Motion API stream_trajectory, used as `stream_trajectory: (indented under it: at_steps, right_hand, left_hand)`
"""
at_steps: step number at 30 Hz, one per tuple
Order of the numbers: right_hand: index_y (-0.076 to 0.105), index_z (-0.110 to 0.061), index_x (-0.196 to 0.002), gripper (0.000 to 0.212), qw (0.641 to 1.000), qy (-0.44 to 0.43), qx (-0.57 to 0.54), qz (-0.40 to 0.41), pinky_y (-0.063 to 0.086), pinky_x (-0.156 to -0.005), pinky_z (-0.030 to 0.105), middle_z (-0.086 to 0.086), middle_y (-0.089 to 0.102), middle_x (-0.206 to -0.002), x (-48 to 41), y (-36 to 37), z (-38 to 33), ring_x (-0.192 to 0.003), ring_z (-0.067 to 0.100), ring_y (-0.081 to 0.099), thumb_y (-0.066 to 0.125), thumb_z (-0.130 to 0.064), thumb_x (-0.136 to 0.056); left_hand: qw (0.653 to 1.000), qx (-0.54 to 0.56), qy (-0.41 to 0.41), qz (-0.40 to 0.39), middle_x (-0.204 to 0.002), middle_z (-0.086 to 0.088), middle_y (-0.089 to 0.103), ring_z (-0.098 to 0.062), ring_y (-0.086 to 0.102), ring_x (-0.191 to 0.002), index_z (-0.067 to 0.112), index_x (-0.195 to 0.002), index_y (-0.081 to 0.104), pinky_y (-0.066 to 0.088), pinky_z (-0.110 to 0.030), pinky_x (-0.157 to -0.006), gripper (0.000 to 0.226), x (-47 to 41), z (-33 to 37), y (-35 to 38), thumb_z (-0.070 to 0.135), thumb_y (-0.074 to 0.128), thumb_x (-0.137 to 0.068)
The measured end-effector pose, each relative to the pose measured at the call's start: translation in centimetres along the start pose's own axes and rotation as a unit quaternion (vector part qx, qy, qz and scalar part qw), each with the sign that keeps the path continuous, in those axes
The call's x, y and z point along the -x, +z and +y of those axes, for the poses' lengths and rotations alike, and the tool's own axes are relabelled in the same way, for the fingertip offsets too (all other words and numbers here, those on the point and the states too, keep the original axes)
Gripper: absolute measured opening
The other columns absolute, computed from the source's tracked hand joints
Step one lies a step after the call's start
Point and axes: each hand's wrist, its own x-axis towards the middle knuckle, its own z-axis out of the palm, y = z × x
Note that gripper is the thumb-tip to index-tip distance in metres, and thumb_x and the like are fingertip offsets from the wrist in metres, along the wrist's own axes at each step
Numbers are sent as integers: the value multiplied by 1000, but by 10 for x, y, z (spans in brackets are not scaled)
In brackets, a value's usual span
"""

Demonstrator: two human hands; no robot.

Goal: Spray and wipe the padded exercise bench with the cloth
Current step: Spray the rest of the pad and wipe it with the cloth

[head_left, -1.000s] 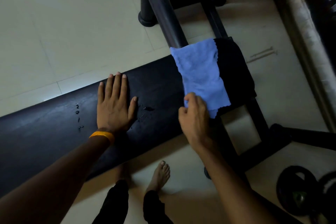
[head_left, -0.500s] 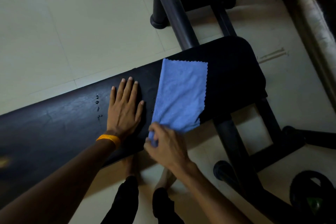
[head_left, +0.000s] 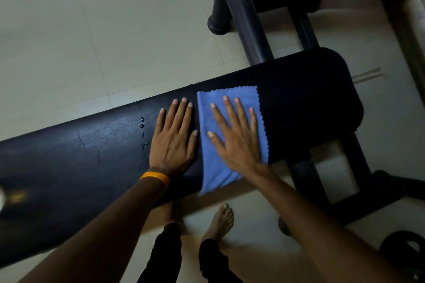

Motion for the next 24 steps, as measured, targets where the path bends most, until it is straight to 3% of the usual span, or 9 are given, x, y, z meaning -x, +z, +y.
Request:
stream_trajectory:
  at_steps: [2,5,7,12,14,16,19,22,24]
  right_hand:
    - [19,-30,-159,65,999,-4,28,15,14,-123,55,4,15,-168,-28,-2,44,-155,28,11,24,-60,-102]
    - [21,-29,-159,65,978,197,11,64,14,-123,57,7,17,-167,-65,-6,60,-155,30,12,24,-58,-101]
    - [20,-26,-159,66,965,248,-5,80,12,-122,59,8,15,-168,-61,-5,18,-155,32,10,23,-57,-101]
    - [23,-29,-158,64,998,-59,-2,17,15,-122,57,4,17,-167,-17,-3,20,-155,29,12,26,-60,-102]
    - [26,-29,-157,64,998,-47,16,33,18,-122,55,4,22,-166,-41,-5,65,-154,29,17,25,-61,-102]
    - [22,-30,-158,65,996,73,23,52,13,-124,54,4,19,-167,-67,-12,87,-154,29,14,22,-62,-102]
    - [19,-29,-159,64,973,217,3,79,11,-123,57,7,14,-168,-60,-9,28,-155,32,9,23,-57,-101]
    - [16,-28,-160,64,999,45,17,20,9,-123,56,6,10,-168,-3,0,-11,-155,31,6,23,-57,-103]
    - [21,-29,-159,64,998,-55,19,22,16,-122,55,4,16,-168,1,0,26,-155,29,11,24,-60,-103]
  left_hand:
    - [1000,-8,-4,2,-168,-11,21,-27,14,-157,5,-159,25,9,-48,-128,65,1,1,1,37,33,-103]
    - [1000,-18,-4,-1,-168,-11,20,-27,13,-157,5,-160,23,10,-49,-128,66,0,2,2,36,33,-103]
    - [1000,-23,-2,-8,-169,-12,19,-28,12,-158,5,-160,22,10,-50,-128,66,-1,1,2,36,32,-102]
    - [999,-29,-3,-15,-169,-12,18,-27,11,-158,4,-160,22,11,-51,-127,67,0,-1,3,36,32,-101]
    - [999,-31,-1,-16,-169,-11,18,-27,12,-158,5,-160,22,11,-50,-128,68,0,0,4,36,34,-101]
    - [999,-32,0,-12,-169,-11,18,-27,11,-158,5,-160,22,11,-50,-128,68,-1,0,4,36,34,-101]
    - [1000,-24,0,-11,-169,-10,18,-27,11,-158,5,-160,22,10,-49,-128,68,-1,0,3,36,33,-101]
    - [1000,-21,0,-13,-169,-12,18,-27,11,-158,5,-160,22,11,-50,-128,67,-2,-1,2,37,31,-102]
    - [1000,-18,4,-9,-169,-12,20,-28,12,-158,4,-159,24,12,-50,-127,67,1,-2,3,36,31,-101]
